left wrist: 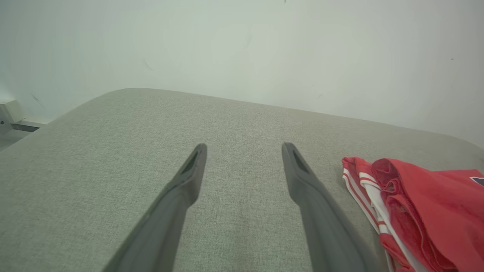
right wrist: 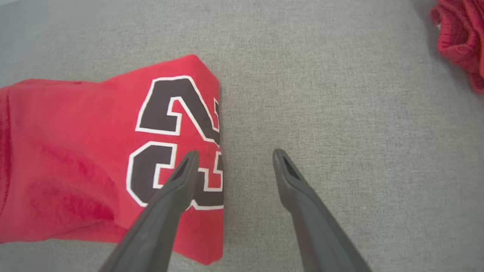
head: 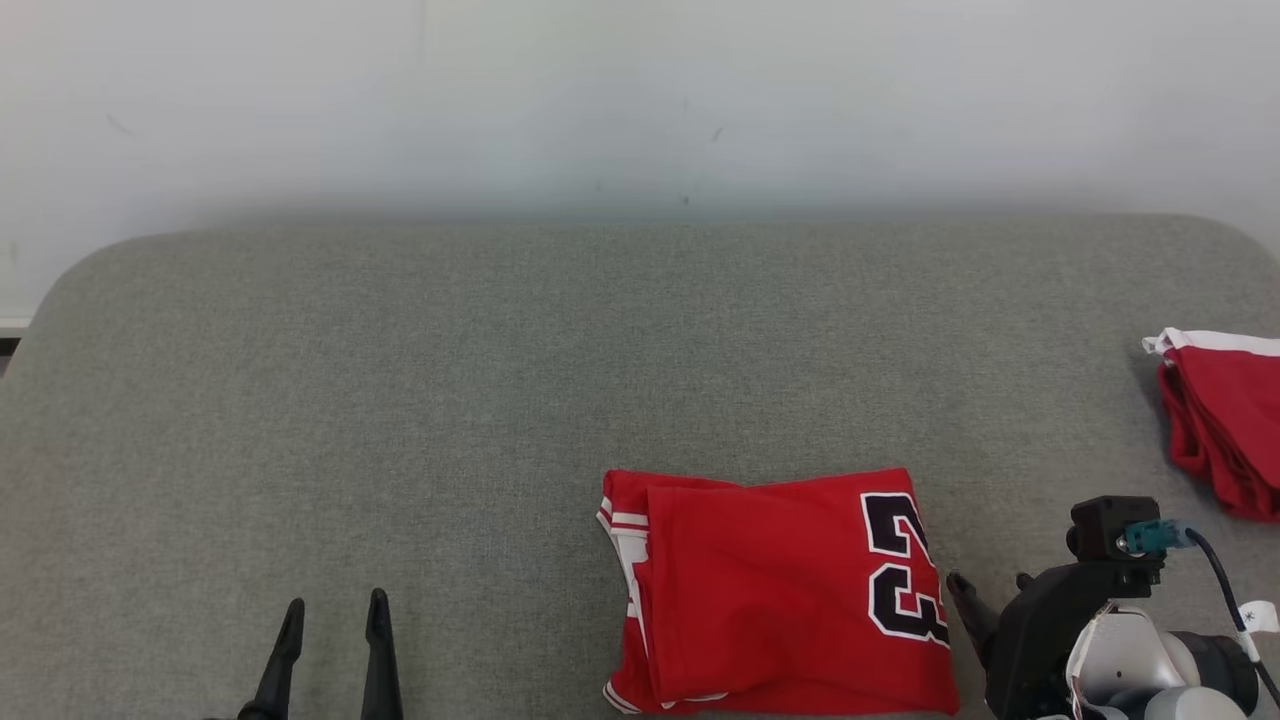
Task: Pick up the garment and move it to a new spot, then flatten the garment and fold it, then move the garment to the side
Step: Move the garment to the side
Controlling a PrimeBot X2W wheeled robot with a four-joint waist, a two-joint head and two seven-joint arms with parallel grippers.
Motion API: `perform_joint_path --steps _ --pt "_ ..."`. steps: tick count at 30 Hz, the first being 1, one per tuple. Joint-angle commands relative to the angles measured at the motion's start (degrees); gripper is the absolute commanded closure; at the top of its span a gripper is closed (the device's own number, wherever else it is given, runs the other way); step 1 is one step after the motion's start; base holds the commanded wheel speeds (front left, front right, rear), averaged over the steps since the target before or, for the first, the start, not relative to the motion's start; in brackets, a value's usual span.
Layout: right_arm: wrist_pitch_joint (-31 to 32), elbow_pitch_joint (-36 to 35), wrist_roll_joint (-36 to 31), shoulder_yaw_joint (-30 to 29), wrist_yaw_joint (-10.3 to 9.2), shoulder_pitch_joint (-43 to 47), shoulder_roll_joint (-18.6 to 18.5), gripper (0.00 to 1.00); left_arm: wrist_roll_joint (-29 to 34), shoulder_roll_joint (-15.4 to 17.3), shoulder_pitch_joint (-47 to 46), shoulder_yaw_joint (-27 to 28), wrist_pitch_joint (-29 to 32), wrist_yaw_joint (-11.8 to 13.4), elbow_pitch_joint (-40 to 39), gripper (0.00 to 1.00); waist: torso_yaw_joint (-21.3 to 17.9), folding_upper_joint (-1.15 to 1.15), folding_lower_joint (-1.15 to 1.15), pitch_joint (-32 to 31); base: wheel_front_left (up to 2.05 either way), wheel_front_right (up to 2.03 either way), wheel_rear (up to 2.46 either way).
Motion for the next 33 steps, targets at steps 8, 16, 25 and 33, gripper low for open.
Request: perform_joint_path --steps 8,16,25,33 --pt "2.89 1.38 -2.23 -2.23 0.00 -2.20 1.48 0.00 -0.51 -0.07 -1.60 -1.31 -0.16 0.10 0.11 0.00 2.89 0.00 -0.01 2.84 0.00 0.00 0.00" --pt "1.42 6.58 -3.03 -3.32 0.00 -4.21 2.02 0.00 -0.30 -0.07 -3.11 -1.91 -0.16 -0.46 0.39 0.00 5.02 0.00 -0.01 5.27 0.00 0.00 0.00" --pt "1.97 14.06 -1.88 -1.47 0.00 -5.64 2.37 0.53 -0.31 -0.07 -3.71 -2.53 -0.16 -0.32 0.43 0.00 6.11 0.00 -0.01 6.40 0.00 0.00 0.00" --pt "0.06 14.74 -3.16 3.63 0.05 -10.88 -0.05 1.00 -0.66 -0.07 -3.73 -2.36 -0.16 0.48 -0.74 0.00 4.60 0.00 -0.01 6.80 0.00 0.00 0.00"
